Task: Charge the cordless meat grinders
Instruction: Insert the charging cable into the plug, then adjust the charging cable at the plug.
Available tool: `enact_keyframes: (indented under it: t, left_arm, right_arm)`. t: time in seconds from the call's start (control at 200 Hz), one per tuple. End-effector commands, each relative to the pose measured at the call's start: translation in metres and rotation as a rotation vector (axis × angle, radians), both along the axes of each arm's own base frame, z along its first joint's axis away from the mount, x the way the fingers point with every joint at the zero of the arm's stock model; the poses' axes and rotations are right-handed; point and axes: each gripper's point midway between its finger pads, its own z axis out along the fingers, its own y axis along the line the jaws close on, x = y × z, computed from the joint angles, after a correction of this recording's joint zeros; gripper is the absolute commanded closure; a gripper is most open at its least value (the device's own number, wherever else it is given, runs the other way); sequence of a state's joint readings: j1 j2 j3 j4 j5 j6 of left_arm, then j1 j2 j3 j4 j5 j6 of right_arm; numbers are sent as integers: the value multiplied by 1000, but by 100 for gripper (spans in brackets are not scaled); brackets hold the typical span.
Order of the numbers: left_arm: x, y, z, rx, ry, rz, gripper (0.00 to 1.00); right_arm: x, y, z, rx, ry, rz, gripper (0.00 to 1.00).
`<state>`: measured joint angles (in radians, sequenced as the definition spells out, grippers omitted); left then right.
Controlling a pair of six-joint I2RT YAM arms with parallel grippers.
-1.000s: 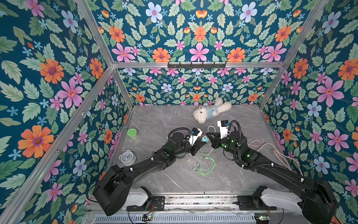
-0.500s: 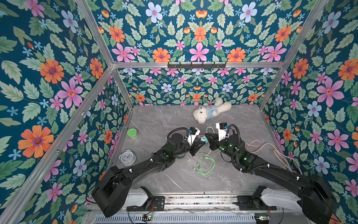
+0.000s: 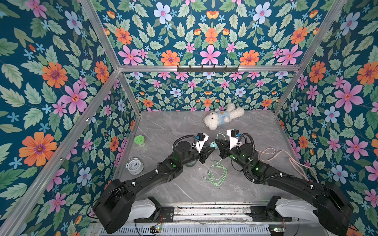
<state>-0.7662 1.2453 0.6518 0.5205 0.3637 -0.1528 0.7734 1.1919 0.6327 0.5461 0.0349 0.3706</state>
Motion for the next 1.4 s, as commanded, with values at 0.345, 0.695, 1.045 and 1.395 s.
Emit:
enact_keyframes:
  t: [0.345,0.695,1.045,1.395]
  left_arm:
    - [23,1,35,-10,-241,89,100]
    - [28,-5,-3,57,-203,76,100]
    - [21,-10,-24,115,-210,17,100]
    - [17,-13,-23,118,-209,-2,100]
  right_arm:
    - [-18,9,-43,-146,155,86,85]
    - [-17,1,-21,-155,124,57,63]
    - [-8,-25,-6,-161,107,14,60]
    - [5,-14,-9,-128,148,48,63]
